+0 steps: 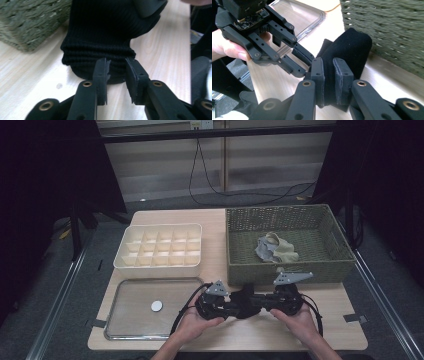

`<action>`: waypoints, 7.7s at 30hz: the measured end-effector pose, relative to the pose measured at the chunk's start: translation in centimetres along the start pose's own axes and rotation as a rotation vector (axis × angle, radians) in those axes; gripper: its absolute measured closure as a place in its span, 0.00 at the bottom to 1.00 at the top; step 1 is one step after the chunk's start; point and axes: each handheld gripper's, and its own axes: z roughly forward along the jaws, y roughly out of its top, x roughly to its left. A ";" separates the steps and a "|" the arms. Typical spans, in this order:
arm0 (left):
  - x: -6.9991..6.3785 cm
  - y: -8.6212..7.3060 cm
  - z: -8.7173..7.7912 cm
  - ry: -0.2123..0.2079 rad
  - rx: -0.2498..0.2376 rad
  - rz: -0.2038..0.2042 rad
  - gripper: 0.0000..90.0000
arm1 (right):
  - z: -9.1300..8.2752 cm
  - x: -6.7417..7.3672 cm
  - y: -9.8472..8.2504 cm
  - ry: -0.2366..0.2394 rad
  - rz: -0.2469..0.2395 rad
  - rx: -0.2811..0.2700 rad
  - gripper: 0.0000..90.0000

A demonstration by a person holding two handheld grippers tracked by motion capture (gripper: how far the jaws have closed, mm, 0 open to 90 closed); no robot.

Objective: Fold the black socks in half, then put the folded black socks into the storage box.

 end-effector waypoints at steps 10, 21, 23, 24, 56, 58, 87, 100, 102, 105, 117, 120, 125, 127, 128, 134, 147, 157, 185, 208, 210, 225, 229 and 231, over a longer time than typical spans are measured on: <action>-0.2 0.2 0.5 -0.008 0.016 0.020 0.84 | 0.8 1.1 0.0 0.035 -0.044 0.024 0.87; -0.1 0.0 0.7 -0.016 0.027 0.011 0.86 | 1.7 1.4 -0.5 0.051 -0.054 0.063 0.86; 0.2 -0.1 0.5 -0.016 0.018 -0.003 0.86 | 1.9 1.4 -0.6 0.047 -0.055 0.070 0.86; 0.3 -0.1 0.2 -0.011 0.015 -0.010 0.86 | 2.0 1.4 -0.7 0.042 -0.059 0.077 0.86; 3.0 1.9 0.6 0.031 -0.076 -0.131 0.48 | 2.9 2.0 -2.0 0.010 -0.077 0.153 0.84; 2.9 1.9 0.8 0.032 -0.055 -0.125 0.48 | 2.9 1.9 -2.1 0.011 -0.075 0.151 0.84; 2.6 1.6 2.2 -0.076 0.063 -0.156 0.37 | 2.1 1.4 -3.3 -0.004 -0.080 0.227 0.79; 2.5 1.6 2.6 -0.201 0.061 -0.186 0.59 | 2.0 1.7 -3.5 -0.024 -0.106 0.231 0.79; 2.1 1.8 2.5 -0.168 0.064 -0.185 0.65 | 2.0 1.6 -3.6 -0.019 -0.086 0.216 0.79; 1.8 2.0 2.3 -0.154 0.067 -0.180 0.67 | 1.9 1.3 -3.6 0.002 -0.053 0.207 0.77; 2.3 2.3 1.2 -0.144 0.065 -0.175 0.68 | 1.4 0.9 -3.1 0.016 -0.024 0.162 0.58; 2.2 2.3 0.7 -0.112 0.059 -0.169 0.68 | 1.3 0.9 -3.0 0.013 -0.027 0.152 0.53; 2.1 2.3 0.5 -0.112 0.060 -0.169 0.68 | 1.0 0.8 -3.0 0.001 -0.029 0.143 0.45; 2.1 2.3 0.3 -0.113 0.066 -0.170 0.68 | 0.8 0.7 -2.9 -0.005 -0.025 0.127 0.44; 2.1 2.3 0.1 -0.114 0.072 -0.166 0.68 | 0.6 0.6 -2.9 -0.008 -0.024 0.117 0.43; 1.9 2.8 -0.9 -0.088 0.077 -0.143 0.68 | 0.4 0.3 -2.9 -0.022 -0.029 0.109 0.35; 2.8 3.6 -3.8 -0.011 0.127 -0.122 0.68 | 0.2 0.0 -2.8 -0.036 -0.018 0.102 0.34; 3.2 4.9 -6.2 0.045 0.146 -0.093 0.68 | -0.3 -0.2 -2.8 -0.038 -0.004 0.097 0.33; 6.6 6.8 -11.1 0.107 0.167 -0.133 0.67 | -0.3 -0.6 -2.8 -0.044 0.009 0.106 0.29; 8.6 10.2 -15.3 0.167 0.155 -0.108 0.67 | -0.1 -0.9 -2.7 -0.041 0.028 0.106 0.29; 8.9 10.6 -15.8 0.178 0.157 -0.109 0.67 | -0.1 -0.9 -2.7 -0.041 0.031 0.105 0.29; 12.5 11.3 -17.3 0.260 0.184 -0.205 0.67 | -0.1 -1.1 -2.7 -0.039 0.033 0.107 0.28; 13.2 11.6 -17.3 0.282 0.204 -0.211 0.67 | -0.1 -1.1 -2.7 -0.035 0.032 0.109 0.28; 13.7 11.6 -17.0 0.290 0.217 -0.225 0.68 | -0.1 -1.1 -2.7 -0.036 0.032 0.109 0.28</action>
